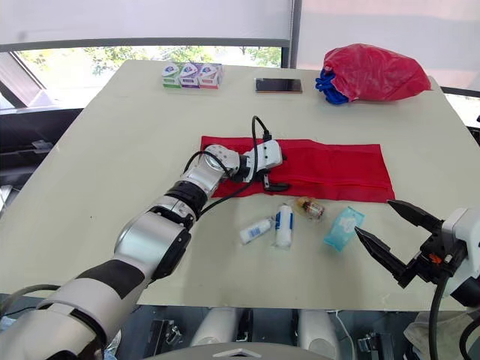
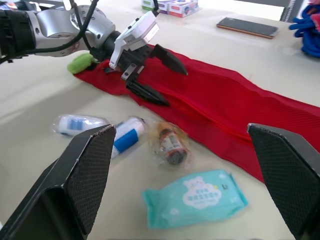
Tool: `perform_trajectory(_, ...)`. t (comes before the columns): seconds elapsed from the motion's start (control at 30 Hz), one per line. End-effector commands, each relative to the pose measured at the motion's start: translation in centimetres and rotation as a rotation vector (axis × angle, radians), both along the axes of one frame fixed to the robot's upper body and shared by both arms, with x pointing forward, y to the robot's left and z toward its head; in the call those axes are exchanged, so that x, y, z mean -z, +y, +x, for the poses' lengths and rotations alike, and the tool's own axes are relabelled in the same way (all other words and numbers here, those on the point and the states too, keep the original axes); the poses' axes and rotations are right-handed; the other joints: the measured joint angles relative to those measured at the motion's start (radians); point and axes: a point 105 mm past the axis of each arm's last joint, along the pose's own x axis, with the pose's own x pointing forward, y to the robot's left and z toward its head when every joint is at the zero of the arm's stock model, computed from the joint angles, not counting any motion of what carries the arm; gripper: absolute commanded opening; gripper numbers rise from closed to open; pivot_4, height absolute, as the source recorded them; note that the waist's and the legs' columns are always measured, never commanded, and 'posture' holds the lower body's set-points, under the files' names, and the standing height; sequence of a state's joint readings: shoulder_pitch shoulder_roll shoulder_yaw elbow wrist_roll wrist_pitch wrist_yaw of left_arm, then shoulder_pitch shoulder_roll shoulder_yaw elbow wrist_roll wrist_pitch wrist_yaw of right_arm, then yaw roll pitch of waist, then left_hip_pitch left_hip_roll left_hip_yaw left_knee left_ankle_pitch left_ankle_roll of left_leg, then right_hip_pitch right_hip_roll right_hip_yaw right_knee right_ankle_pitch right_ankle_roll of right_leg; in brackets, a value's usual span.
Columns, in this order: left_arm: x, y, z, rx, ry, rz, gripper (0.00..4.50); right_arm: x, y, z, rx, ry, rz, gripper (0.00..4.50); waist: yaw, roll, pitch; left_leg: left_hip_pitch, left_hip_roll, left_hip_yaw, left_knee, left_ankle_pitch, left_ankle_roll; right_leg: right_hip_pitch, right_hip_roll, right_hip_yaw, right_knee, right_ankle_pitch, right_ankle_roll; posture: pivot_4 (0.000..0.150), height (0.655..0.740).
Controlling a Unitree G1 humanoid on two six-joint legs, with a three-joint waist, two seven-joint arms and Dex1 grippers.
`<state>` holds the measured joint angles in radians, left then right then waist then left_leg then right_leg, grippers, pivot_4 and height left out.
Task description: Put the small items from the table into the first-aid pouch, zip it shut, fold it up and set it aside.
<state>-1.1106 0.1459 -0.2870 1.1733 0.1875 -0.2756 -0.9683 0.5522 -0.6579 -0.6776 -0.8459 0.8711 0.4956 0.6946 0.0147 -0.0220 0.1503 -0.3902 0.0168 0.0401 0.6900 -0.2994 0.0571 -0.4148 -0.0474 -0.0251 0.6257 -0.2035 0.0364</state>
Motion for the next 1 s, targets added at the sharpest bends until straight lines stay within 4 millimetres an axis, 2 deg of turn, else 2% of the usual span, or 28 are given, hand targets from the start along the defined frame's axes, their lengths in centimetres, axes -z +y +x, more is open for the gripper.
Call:
perform_trajectory(0.03, -1.8, -0.7, 0.5, 0.01, -0.081, -0.006, 4.46, -0.9, 0.3, -0.3, -0.005, -0.059, -0.017, 4.5, 0.001, 0.0, 0.0, 0.0, 0.0, 0.0, 0.0, 0.0, 0.0, 0.0, 0.0, 0.0, 0.0, 0.0, 0.0, 0.15, 0.74)
perform_trajectory(0.23, -1.9, -0.1, 0.8, -0.011, -0.084, -0.005, 4.46, -1.0, 0.5, -0.2, -0.008, -0.066, -0.015, 4.5, 0.001, 0.0, 0.0, 0.0, 0.0, 0.0, 0.0, 0.0, 0.0, 0.0, 0.0, 0.0, 0.0, 0.0, 0.0, 0.15, 0.74)
perform_trajectory(0.27, -1.8, 0.0, 0.8, -0.011, -0.082, -0.004, 4.22, -1.0, 0.5, -0.2, -0.008, -0.066, -0.016, 4.5, 0.001, 0.0, 0.0, 0.0, 0.0, 0.0, 0.0, 0.0, 0.0, 0.0, 0.0, 0.0, 0.0, 0.0, 0.0, 0.15, 0.74)
perform_trajectory(0.37, -1.6, 0.6, 0.6, -0.004, -0.033, -0.006, 3.26, -1.0, 0.6, 0.0, -0.017, -0.068, -0.018, 4.5, 0.001, 0.0, 0.0, 0.0, 0.0, 0.0, 0.0, 0.0, 0.0, 0.0, 0.0, 0.0, 0.0, 0.0, 0.0, 0.15, 0.74)
perform_trajectory(0.53, -1.4, 0.9, 0.5, -0.006, 0.002, -0.007, 0.79, -1.0, 0.8, 0.4, -0.029, -0.074, -0.015, 4.5, 0.001, 0.0, 0.0, 0.0, 0.0, 0.0, 0.0, 0.0, 0.0, 0.0, 0.0, 0.0, 0.0, 0.0, 0.0, 0.15, 0.74)
perform_trajectory(0.6, -1.4, 1.0, 0.5, -0.012, 0.002, -0.008, 0.04, -1.0, 0.8, 0.5, -0.036, -0.074, -0.013, 4.5, 0.001, 0.0, 0.0, 0.0, 0.0, 0.0, 0.0, 0.0, 0.0, 0.0, 0.0, 0.0, 0.0, 0.0, 0.0, 0.15, 0.74)
perform_trajectory(0.87, -2.0, 0.7, 0.1, 0.019, 0.035, -0.063, 0.04, -0.4, 1.8, 0.9, -0.068, -0.022, -0.009, 4.5, 0.0, 0.0, 0.0, 0.0, 0.0, 0.0, 0.0, 0.0, 0.0, 0.0, 0.0, 0.0, 0.0, 0.0, 0.0, 0.15, 0.74)
perform_trajectory(1.0, -2.2, 0.9, 0.1, 0.012, 0.054, -0.087, 0.04, 0.1, 3.8, 1.6, -0.101, -0.001, -0.001, 4.5, 0.0, 0.0, 0.0, 0.0, 0.0, 0.0, 0.0, 0.0, 0.0, 0.0, 0.0, 0.0, 0.001, 0.0, 0.0, 0.15, 0.74)
